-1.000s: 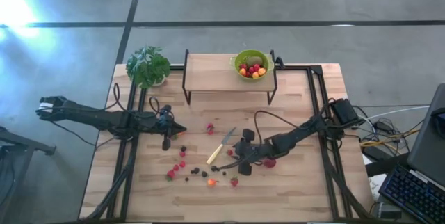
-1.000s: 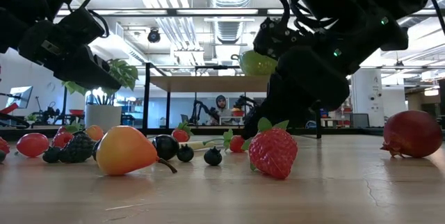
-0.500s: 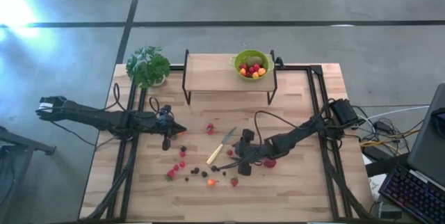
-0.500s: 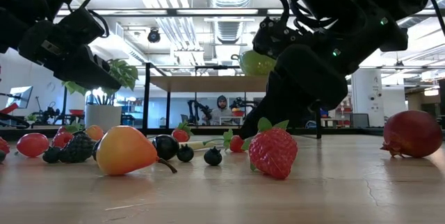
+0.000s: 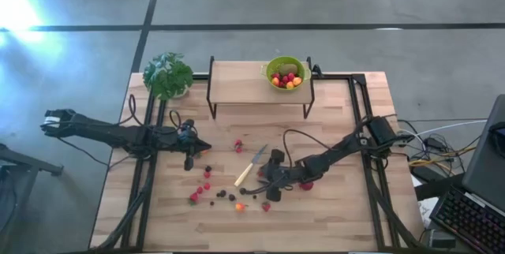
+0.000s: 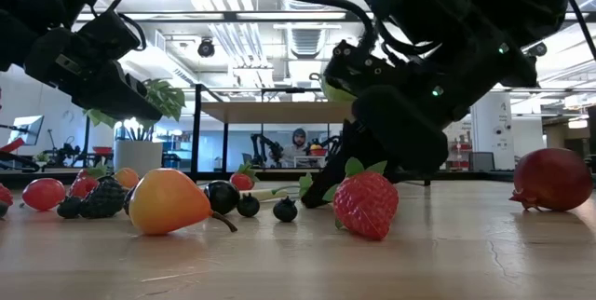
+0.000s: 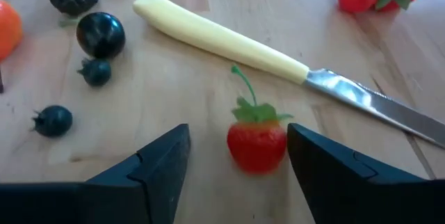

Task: Pick & Place Fruit
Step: Put the strawberry into the strainer bowl

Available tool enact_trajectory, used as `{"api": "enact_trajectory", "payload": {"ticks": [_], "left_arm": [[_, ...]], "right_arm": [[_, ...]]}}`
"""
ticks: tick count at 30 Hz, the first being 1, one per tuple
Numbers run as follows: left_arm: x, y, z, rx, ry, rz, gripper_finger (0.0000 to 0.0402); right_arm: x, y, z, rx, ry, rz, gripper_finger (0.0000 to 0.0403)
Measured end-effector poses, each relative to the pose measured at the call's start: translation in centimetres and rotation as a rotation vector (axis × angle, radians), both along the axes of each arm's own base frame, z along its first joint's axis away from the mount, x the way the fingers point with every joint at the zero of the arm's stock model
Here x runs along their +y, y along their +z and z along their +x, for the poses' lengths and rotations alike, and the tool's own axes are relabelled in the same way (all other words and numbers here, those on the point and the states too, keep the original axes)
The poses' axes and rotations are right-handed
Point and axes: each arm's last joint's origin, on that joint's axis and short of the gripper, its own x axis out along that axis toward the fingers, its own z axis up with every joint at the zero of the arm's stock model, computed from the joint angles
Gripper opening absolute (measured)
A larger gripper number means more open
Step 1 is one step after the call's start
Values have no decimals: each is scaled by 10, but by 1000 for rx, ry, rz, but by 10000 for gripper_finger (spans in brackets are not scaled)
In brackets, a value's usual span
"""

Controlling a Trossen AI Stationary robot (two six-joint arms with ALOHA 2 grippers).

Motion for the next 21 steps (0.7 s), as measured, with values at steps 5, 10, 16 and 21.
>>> {"api": "enact_trajectory", "payload": {"ticks": [5,10,16,21], "left_arm": [[0,0,0,3,0,0,20],[0,-1,0,6,0,0,20],[0,-1,0,7,0,0,20],[0,-1,0,8,0,0,20]], "right_arm": [[1,4,3,8,11,-9,205],[0,10,0,31,15,-18,170],[0,10,-1,37,16,-20,127],[0,10,-1,36,16,-23,105]]}}
